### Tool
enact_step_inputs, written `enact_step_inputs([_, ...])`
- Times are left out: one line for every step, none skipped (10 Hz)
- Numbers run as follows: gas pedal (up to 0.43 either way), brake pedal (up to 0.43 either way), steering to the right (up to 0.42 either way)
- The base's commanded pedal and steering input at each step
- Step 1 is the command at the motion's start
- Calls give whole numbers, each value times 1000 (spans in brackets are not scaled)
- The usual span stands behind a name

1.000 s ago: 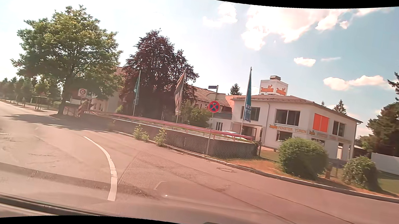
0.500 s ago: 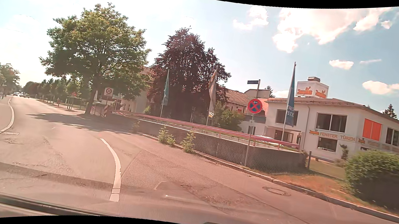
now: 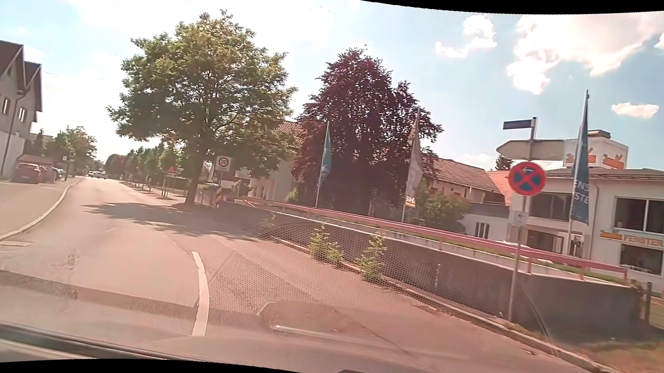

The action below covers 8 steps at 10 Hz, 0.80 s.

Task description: Follow the waypoints while adhering to traffic rules and regulations

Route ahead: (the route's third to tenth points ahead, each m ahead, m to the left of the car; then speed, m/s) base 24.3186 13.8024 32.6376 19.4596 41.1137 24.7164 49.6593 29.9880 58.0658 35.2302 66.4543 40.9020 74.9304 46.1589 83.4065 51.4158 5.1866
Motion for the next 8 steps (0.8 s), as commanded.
enact_step_inputs([169,0,-249])
enact_step_inputs([169,0,-241])
enact_step_inputs([177,0,-239])
enact_step_inputs([177,0,-236])
enact_step_inputs([177,0,-226])
enact_step_inputs([177,0,-216])
enact_step_inputs([177,0,-216])
enact_step_inputs([177,0,-215])
